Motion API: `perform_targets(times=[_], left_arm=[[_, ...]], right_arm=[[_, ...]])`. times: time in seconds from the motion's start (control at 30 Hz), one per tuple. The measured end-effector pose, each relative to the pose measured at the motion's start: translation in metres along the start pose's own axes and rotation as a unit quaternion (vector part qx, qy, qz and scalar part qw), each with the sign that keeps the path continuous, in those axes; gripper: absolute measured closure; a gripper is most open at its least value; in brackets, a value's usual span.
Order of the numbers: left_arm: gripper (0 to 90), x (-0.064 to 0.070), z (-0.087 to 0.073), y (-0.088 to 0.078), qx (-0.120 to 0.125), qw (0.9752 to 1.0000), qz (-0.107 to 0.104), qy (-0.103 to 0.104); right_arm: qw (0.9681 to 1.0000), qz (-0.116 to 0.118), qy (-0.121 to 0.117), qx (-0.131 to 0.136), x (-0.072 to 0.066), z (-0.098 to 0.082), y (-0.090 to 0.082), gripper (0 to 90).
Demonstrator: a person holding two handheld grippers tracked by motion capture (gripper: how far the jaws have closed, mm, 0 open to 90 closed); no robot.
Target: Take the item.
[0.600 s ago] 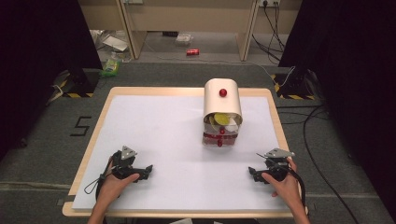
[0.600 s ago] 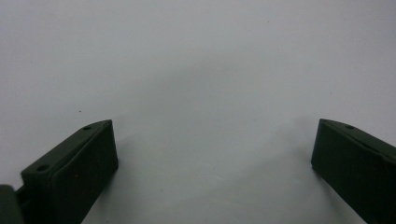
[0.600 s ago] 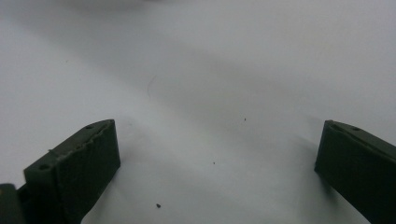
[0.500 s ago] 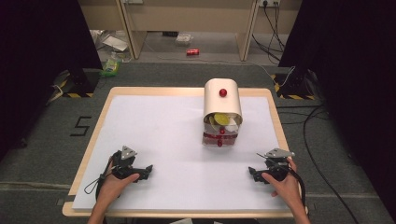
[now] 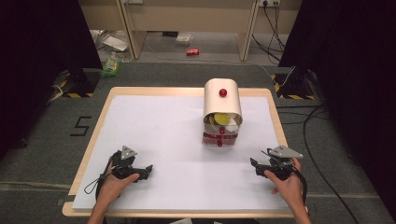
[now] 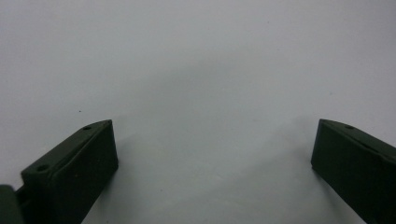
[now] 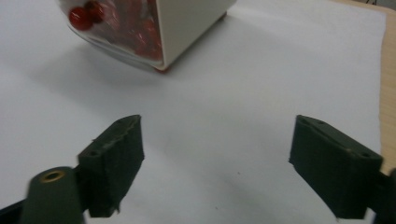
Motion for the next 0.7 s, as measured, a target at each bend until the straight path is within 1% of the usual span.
perform_targets(times=[0.03, 0.07, 0.1, 0.13, 0.17, 0.2, 0.23, 0.27, 0.33, 0.37, 0.43, 0.5, 0.57, 0.6, 0.63, 0.7], left_arm=[[0.0, 0.000, 0.000, 0.000, 0.000, 1.0000, 0.000, 0.000], [0.0, 0.000, 0.000, 0.000, 0.000, 1.0000, 0.000, 0.000], [0.0, 0.000, 0.000, 0.000, 0.000, 1.0000, 0.000, 0.000], [0.0, 0.000, 0.000, 0.000, 0.000, 1.0000, 0.000, 0.000], [0.0, 0.000, 0.000, 0.000, 0.000, 1.0000, 0.000, 0.000], [0.0, 0.000, 0.000, 0.000, 0.000, 1.0000, 0.000, 0.000], [0.0, 0.000, 0.000, 0.000, 0.000, 1.0000, 0.000, 0.000], [0.0, 0.000, 0.000, 0.000, 0.000, 1.0000, 0.000, 0.000], [0.0, 0.000, 0.000, 0.000, 0.000, 1.0000, 0.000, 0.000], [0.0, 0.000, 0.000, 0.000, 0.000, 1.0000, 0.000, 0.000], [0.0, 0.000, 0.000, 0.000, 0.000, 1.0000, 0.001, 0.000], [0.0, 0.000, 0.000, 0.000, 0.000, 1.0000, 0.001, 0.000], [0.0, 0.000, 0.000, 0.000, 0.000, 1.0000, 0.001, 0.000], [0.0, 0.000, 0.000, 0.000, 0.000, 1.0000, 0.001, 0.001], [0.0, 0.000, 0.000, 0.000, 0.000, 1.0000, 0.001, 0.000], [0.0, 0.000, 0.000, 0.000, 0.000, 1.0000, 0.001, 0.001]], right_arm=[[1.0000, 0.000, 0.000, 0.000, 0.000, 0.000, 0.000, 14.7], [1.0000, 0.007, -0.001, 0.005, -0.006, 0.004, -0.003, 17.2], [1.0000, 0.007, -0.001, 0.005, -0.006, 0.004, -0.003, 17.2], [0.9999, 0.014, -0.006, 0.008, -0.011, 0.008, -0.006, 16.5], [0.9999, 0.014, -0.006, 0.008, -0.011, 0.008, -0.006, 16.5], [0.9997, 0.019, -0.011, 0.008, -0.017, 0.010, -0.008, 16.5], [0.9997, 0.019, -0.011, 0.008, -0.017, 0.010, -0.008, 16.5], [0.9996, 0.023, -0.015, 0.008, -0.021, 0.012, -0.009, 17.0], [0.9995, 0.025, -0.017, 0.007, -0.024, 0.013, -0.010, 17.2], [0.9993, 0.030, -0.022, 0.007, -0.029, 0.016, -0.012, 17.4], [0.9992, 0.031, -0.025, 0.008, -0.031, 0.018, -0.013, 17.6], [0.9989, 0.036, -0.028, 0.010, -0.038, 0.022, -0.016, 17.7], [0.9984, 0.042, -0.036, 0.013, -0.044, 0.026, -0.018, 17.7], [0.9978, 0.046, -0.043, 0.017, -0.050, 0.030, -0.020, 17.7], [0.9978, 0.046, -0.043, 0.017, -0.050, 0.030, -0.020, 17.7], [0.9973, 0.051, -0.050, 0.019, -0.056, 0.034, -0.023, 17.7]])
Point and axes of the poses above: each handheld gripper's, and its own axes: y roughly forward along the jaws, z roughly out of its top, x roughly to its right, the point moved 7 cm from there along y, roughly forward along the jaws, and after that the axes turned 13 degrees about y, right-handed, at the moved point
